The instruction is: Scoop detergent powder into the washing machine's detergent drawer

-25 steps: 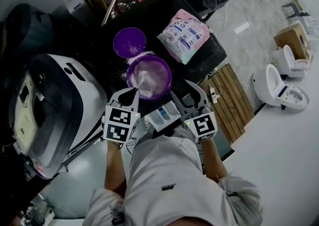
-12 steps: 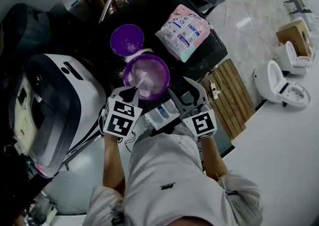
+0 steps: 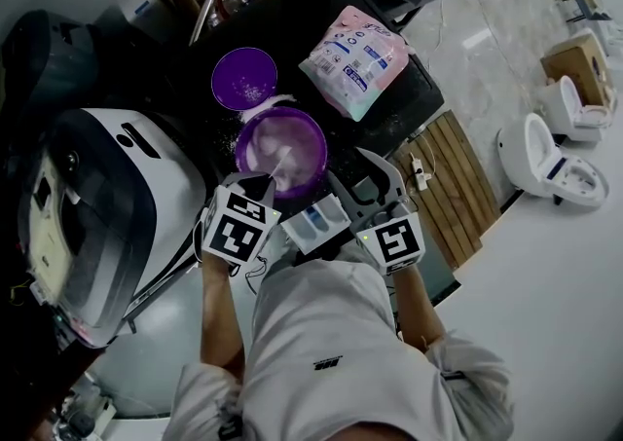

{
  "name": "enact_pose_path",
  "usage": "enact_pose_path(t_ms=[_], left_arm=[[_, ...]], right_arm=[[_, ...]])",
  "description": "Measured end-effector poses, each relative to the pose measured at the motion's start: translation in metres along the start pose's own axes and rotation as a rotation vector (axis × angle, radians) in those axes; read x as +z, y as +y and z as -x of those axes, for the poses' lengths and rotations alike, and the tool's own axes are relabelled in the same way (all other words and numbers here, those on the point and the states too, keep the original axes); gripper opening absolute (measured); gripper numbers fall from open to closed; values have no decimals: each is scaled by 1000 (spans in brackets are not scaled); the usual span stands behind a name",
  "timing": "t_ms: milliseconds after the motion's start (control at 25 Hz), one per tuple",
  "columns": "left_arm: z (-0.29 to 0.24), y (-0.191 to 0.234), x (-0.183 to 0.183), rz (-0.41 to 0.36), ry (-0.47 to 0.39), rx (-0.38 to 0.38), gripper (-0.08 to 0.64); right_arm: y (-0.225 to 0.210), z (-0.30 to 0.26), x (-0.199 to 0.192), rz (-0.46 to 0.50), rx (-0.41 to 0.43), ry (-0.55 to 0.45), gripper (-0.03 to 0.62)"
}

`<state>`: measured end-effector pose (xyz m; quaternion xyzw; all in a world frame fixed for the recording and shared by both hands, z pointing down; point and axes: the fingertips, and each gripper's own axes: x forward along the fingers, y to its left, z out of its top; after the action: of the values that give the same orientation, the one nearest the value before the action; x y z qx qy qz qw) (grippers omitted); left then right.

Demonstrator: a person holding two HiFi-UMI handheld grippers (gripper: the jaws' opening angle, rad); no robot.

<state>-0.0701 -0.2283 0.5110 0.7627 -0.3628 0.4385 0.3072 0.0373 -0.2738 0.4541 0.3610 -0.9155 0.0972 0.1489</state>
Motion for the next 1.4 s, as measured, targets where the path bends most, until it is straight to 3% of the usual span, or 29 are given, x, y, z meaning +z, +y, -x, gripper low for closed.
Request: enact_pose_path(t_ms=[680,960,1160,1400], left_arm=[[-5,-32,14,67,-29,-204,17],[-6,-41,22,62,-25,-254,17],[-6,-46,25,85,-37,-285,17],[-3,-50,26,138,-68,-335,17]], right_arm=[[-13,4,2,-28,-23,-20,195],[-13,3,1,-38,-15,-11,195],[-13,7,-3,-66,-21,32,195],[-13,7,-4,-54,-7,12,195]])
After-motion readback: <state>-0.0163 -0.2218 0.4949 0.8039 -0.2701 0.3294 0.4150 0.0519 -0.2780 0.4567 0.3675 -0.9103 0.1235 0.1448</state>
